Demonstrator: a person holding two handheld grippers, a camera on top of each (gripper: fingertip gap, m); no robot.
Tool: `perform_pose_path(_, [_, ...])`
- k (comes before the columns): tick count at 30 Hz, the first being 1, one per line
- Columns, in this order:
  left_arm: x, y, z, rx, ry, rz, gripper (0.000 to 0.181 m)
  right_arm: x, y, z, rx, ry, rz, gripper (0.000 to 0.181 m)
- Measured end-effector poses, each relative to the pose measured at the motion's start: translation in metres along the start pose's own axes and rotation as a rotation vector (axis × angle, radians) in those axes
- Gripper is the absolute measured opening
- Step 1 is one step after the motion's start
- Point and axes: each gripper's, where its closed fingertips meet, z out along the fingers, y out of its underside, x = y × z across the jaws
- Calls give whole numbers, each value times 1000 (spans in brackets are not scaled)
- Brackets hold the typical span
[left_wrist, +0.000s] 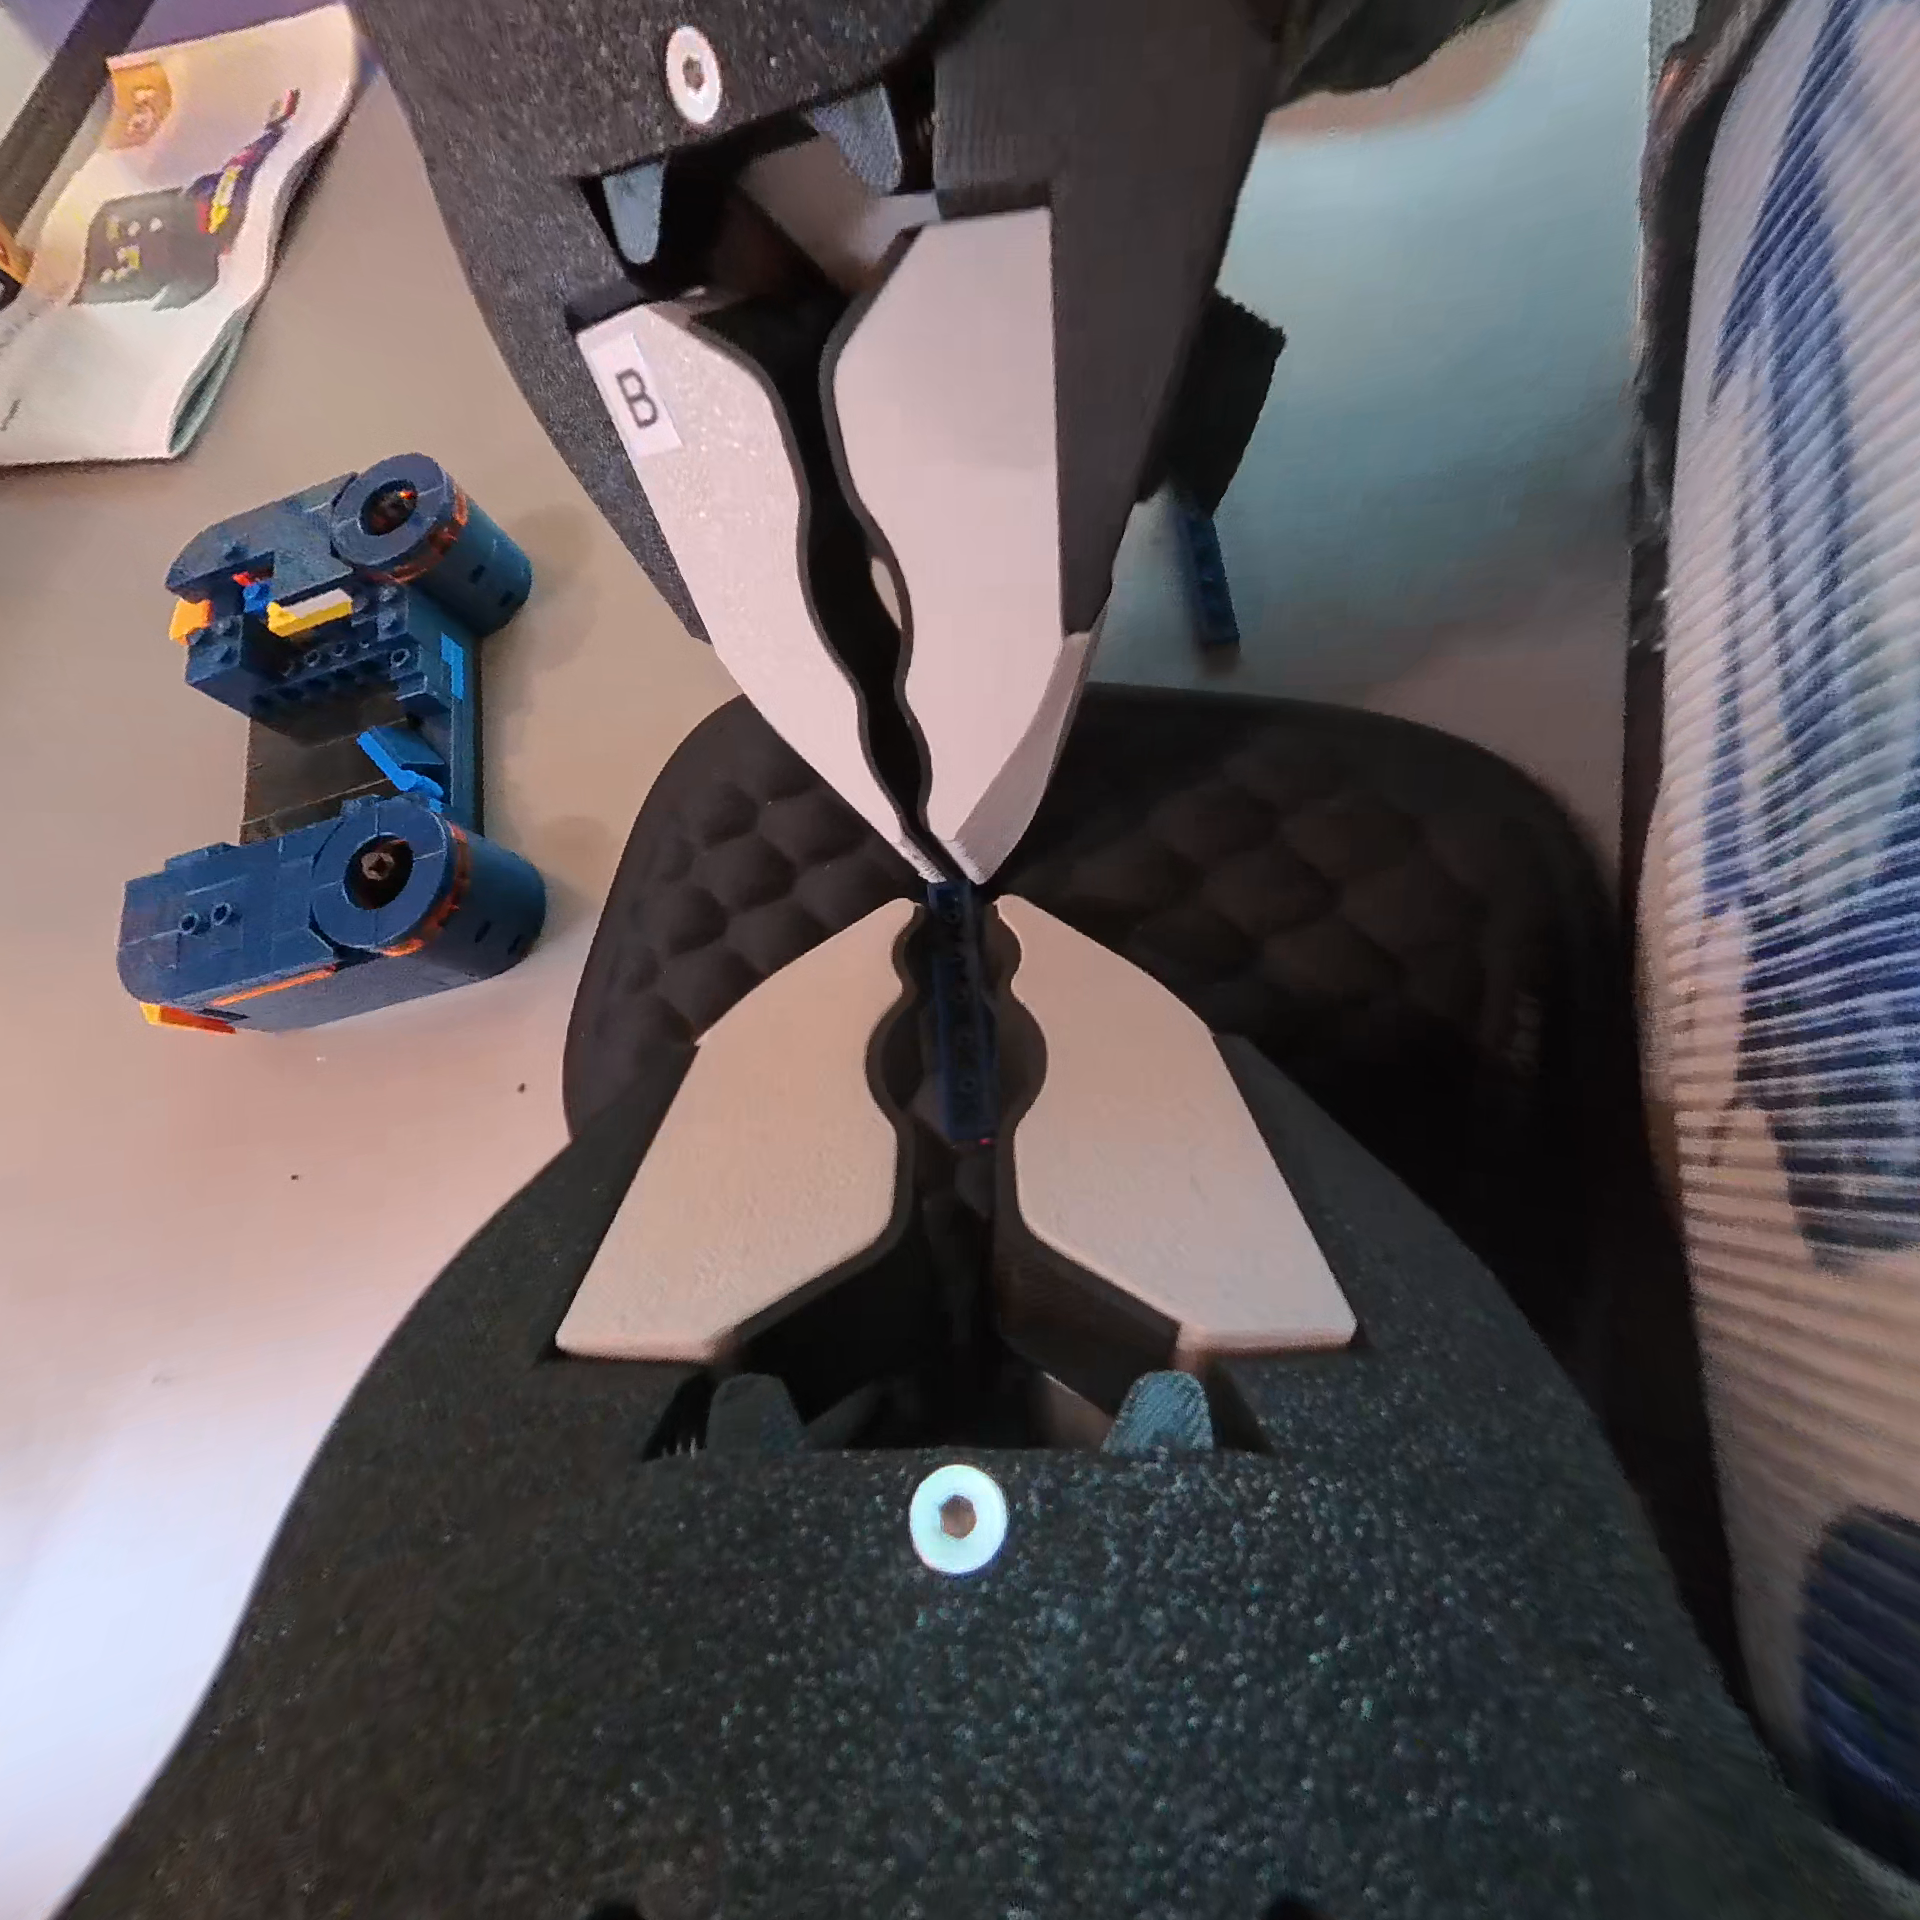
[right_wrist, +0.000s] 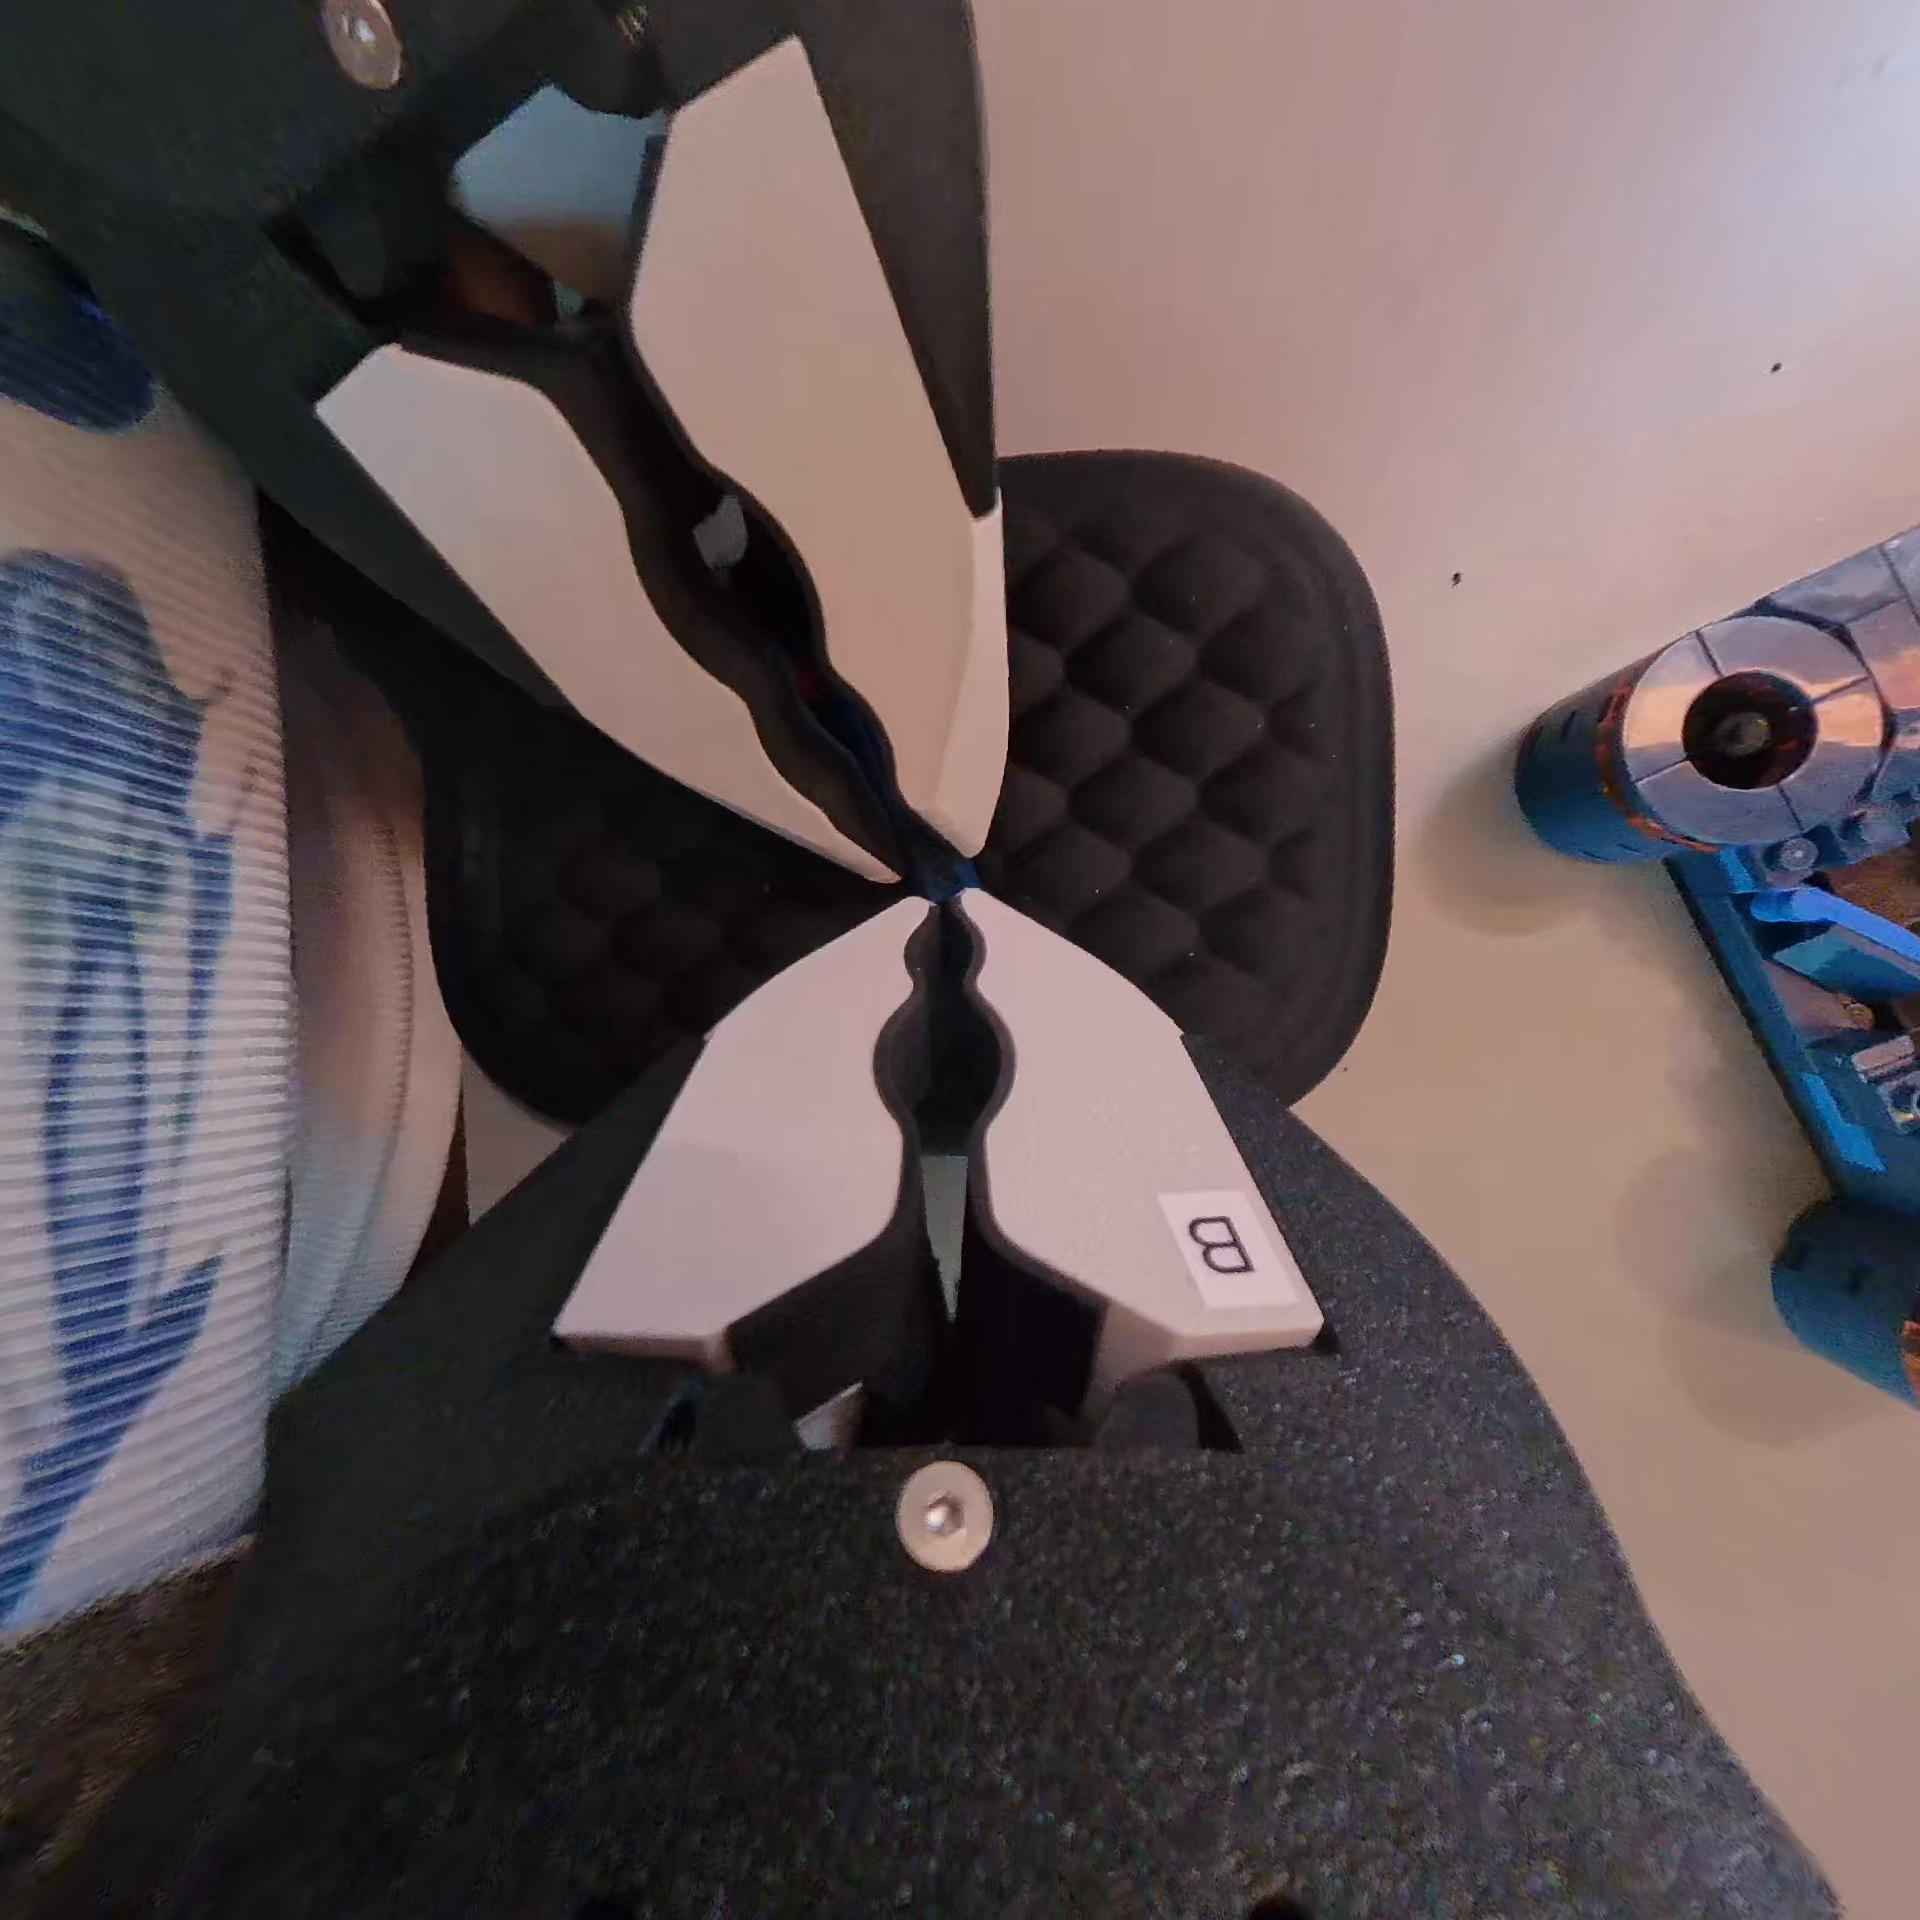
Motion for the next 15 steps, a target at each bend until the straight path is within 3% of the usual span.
perform_pose_path(4, [0, 0, -4, 40, 11, -75, 7, -1, -2, 1, -50, -58, 62, 0])
perform_pose_path(6, [8, -40, -23, 299, 108, -188, 0, 0, -1, 1, -77, -103, 102, 0])
perform_pose_path(7, [-5, -42, -26, 296, 8, -183, 0, -1, -2, 2, -76, -122, 103, 0])
perform_pose_path(8, [-18, -19, -21, 160, -80, -139, 0, -1, -2, 1, -86, -116, 86, 0])
perform_pose_path(10, [-18, -3, -22, 161, -36, -220, 0, -1, -2, 1, -82, -83, 45, 0])
perform_pose_path(12, [-24, -2, -31, 171, -102, -184, 0, -1, -3, 0, -16, -99, 111, 0])
perform_pose_path(14, [-20, 0, -29, 122, -80, -165, 0, -1, -4, -1, 50, -90, 103, 0])
perform_pose_path(15, [-14, -1, -25, 107, -54, -153, 11, -2, -5, -2, 66, -75, 108, 0])
